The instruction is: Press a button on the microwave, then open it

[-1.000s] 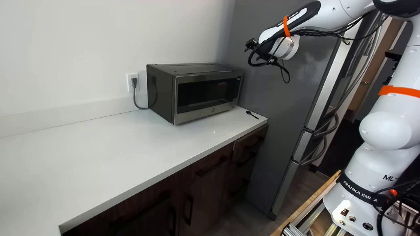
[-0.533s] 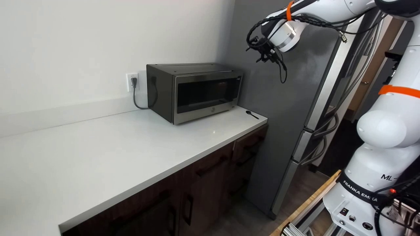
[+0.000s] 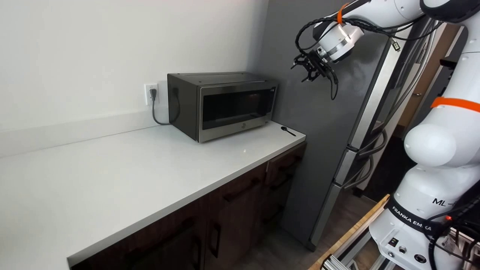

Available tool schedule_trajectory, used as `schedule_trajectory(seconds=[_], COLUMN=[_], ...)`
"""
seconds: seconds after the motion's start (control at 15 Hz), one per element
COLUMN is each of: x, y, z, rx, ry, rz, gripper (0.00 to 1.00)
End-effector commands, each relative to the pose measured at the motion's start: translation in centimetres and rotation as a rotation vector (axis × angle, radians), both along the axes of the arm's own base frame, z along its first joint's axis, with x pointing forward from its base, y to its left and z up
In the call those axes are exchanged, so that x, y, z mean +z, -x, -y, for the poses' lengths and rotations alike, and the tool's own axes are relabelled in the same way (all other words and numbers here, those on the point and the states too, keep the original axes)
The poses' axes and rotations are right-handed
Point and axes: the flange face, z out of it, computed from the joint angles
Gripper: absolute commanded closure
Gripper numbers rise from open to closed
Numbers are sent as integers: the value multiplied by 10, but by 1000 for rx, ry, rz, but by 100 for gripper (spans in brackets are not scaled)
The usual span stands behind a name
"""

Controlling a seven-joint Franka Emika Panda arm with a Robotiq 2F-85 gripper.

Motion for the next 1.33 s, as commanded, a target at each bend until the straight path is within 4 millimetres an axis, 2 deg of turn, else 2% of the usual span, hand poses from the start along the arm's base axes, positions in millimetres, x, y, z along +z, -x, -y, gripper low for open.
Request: schedule_trajectory(seconds=[0.0,0.67,1.27], x=[-12,-16,-30], y=[-12,-62,-113], z=[13,26,20], rx=[36,113,211], ry=[-18,12,43], rz=[-53,-111,-181], gripper=[0,0,0])
